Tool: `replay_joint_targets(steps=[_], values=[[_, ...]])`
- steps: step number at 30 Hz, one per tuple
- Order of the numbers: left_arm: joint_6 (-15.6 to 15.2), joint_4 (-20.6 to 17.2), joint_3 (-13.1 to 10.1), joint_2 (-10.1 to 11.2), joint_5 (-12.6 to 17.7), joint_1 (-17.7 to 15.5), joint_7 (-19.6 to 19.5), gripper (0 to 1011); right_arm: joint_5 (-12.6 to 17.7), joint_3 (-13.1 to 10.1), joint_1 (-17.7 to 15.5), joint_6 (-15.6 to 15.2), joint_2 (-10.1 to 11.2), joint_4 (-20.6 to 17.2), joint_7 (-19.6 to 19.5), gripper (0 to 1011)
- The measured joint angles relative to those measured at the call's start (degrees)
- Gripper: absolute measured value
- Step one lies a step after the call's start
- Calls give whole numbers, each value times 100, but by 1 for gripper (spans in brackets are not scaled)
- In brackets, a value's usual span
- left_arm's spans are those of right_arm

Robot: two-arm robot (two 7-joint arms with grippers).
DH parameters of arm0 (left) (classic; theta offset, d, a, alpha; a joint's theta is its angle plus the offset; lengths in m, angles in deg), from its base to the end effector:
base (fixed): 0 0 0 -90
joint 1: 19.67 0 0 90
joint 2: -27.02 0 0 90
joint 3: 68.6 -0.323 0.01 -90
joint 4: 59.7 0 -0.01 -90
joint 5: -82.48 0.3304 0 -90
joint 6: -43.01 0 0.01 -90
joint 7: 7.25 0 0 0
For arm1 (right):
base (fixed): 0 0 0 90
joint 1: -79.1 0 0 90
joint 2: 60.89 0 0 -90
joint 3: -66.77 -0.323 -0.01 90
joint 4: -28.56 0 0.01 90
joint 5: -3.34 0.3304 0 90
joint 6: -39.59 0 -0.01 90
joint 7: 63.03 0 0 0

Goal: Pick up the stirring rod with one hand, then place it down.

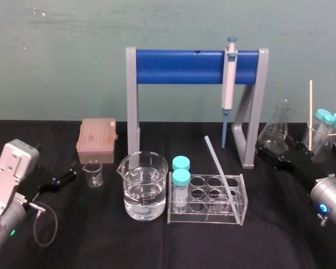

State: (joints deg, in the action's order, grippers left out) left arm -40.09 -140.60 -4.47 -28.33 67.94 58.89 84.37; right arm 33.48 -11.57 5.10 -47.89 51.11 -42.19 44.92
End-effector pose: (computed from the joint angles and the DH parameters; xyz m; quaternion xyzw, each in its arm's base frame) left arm 0.3839 0.0957 -0.3330 0.1416 -0.1325 0.5799 0.7913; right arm 0.4294 -0.1051 -0.3312 0.0211 0.0565 -0.5684 0.8206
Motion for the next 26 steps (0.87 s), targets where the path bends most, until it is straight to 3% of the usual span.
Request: replay_joint_targets(steps=[26], values=[[0,0,0,0,0,0,0,1000,-12,14,8,30,6,0,1,1003]])
